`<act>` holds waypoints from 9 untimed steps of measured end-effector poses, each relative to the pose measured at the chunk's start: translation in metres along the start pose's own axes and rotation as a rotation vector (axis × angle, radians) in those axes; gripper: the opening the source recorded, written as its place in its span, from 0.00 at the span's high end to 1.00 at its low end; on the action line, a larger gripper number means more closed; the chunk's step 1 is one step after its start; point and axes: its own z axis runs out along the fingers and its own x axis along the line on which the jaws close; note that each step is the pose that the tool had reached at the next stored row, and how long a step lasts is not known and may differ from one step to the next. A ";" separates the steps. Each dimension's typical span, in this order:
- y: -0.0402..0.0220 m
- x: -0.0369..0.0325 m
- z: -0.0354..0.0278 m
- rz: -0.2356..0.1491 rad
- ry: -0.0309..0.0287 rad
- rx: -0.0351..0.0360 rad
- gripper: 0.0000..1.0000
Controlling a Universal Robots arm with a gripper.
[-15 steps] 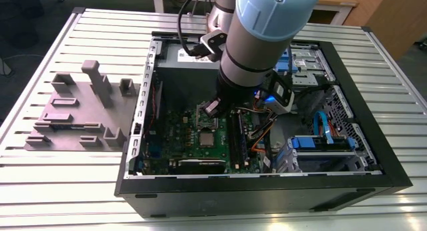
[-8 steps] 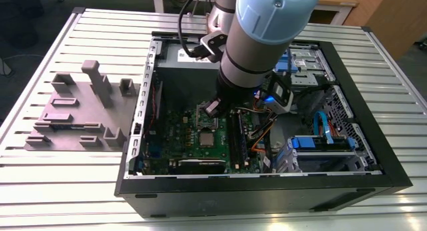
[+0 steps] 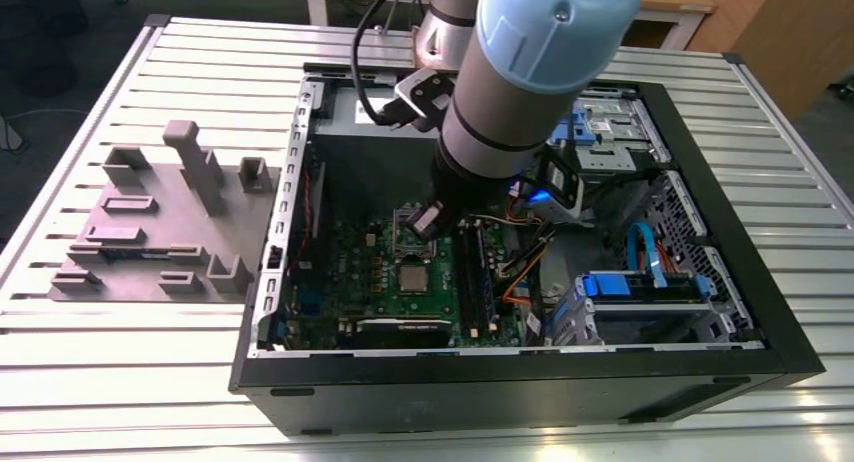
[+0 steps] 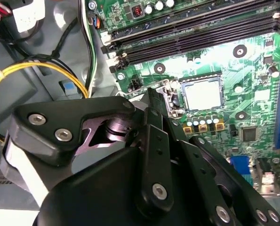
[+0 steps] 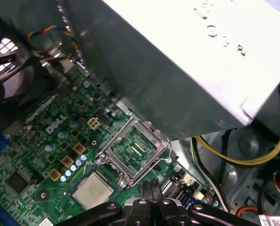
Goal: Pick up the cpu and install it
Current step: 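Close the cpu cover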
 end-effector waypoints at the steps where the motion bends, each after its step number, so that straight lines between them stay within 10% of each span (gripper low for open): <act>1: -0.0002 -0.0002 0.0000 -0.004 0.0010 -0.0003 0.90; 9: -0.0005 -0.0004 0.0003 -0.004 0.0008 -0.0005 0.90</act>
